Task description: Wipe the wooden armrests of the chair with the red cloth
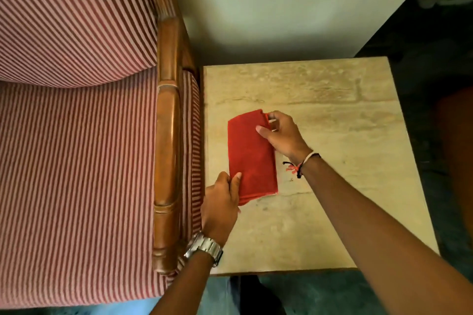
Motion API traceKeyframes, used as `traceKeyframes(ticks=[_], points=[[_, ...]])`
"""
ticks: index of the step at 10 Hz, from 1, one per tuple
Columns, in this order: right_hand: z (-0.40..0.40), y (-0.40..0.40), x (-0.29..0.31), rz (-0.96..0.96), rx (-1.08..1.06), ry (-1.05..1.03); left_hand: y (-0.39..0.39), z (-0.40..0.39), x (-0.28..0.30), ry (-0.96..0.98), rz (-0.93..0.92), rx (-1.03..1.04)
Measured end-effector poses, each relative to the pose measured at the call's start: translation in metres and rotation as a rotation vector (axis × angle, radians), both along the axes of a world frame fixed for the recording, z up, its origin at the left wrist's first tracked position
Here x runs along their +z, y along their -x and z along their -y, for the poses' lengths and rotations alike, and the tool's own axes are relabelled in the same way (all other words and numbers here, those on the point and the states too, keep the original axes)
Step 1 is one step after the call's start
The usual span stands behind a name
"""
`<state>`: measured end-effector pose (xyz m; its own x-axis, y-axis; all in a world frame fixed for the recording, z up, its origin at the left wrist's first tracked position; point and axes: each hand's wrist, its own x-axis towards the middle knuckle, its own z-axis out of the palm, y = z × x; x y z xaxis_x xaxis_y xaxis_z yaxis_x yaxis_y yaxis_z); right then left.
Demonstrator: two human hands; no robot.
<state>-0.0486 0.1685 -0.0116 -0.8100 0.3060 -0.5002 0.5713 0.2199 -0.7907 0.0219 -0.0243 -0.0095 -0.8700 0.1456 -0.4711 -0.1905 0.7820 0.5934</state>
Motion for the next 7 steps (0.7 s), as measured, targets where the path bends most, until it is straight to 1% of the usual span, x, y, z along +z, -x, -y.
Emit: traceKeyframes(ticks=[1, 2, 3, 4, 5, 6, 7], points=[[-0.005, -0.015, -0.030, 0.142, 0.058, 0.112, -0.001, 0.003, -0.031, 0.122, 0.097, -0.035], [-0.008, -0.044, -0.041, 0.074, 0.248, -0.048, -0.009, 0.006, -0.049, 0.286, 0.105, -0.107], [-0.002, -0.075, -0.049, 0.027, 0.614, -0.389, -0.016, 0.008, -0.056, 0.420, -0.005, -0.170], [0.010, -0.091, -0.052, 0.154, 0.824, -0.653, -0.016, 0.007, -0.059, 0.557, -0.178, -0.492], [0.015, -0.082, -0.041, 0.285, 0.878, -0.685, -0.005, 0.003, -0.045, 0.613, -0.111, -0.613], [0.014, -0.060, -0.017, 0.442, 0.893, -0.616, 0.024, -0.009, -0.021, 0.618, -0.036, -0.640], [0.015, -0.052, 0.021, 0.429, 0.887, -0.567, 0.043, -0.014, 0.016, 0.612, 0.094, -0.749]])
